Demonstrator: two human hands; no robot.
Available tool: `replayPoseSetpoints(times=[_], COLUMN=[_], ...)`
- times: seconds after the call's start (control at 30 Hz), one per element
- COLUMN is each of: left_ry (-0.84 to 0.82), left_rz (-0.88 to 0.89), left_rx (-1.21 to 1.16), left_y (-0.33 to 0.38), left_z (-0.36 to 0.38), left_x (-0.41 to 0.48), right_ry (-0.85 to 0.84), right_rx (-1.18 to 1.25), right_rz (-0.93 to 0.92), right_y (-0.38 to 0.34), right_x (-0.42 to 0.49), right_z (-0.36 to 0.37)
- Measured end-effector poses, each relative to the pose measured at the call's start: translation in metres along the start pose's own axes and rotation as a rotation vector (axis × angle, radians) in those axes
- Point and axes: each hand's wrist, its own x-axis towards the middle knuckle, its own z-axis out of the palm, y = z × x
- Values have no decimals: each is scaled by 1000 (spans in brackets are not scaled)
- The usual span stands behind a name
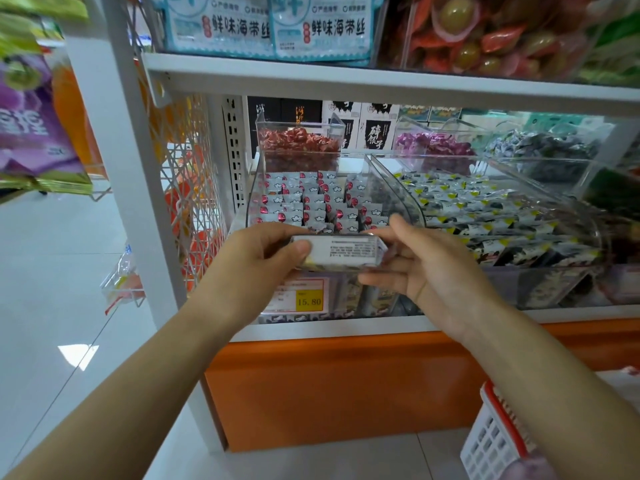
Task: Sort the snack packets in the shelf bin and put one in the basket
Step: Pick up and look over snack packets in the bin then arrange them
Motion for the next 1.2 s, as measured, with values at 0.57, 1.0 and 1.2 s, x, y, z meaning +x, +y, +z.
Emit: replayPoseSetpoints(times=[0.57, 1.0, 1.2], left_ry=[205, 61, 48], left_rz=[97, 17, 9], left_rx=[859, 697, 580], left_y=[-14, -40, -42], left_z=[-21, -20, -20], left_x=[44, 55, 54], right_ry=[229, -6, -278], right_rx=[-263, -1152, -1485], right_rz=[-332, -514, -349], right_y=[-16, 5, 19], right_x=[67, 194, 209], right_z=[28, 81, 84])
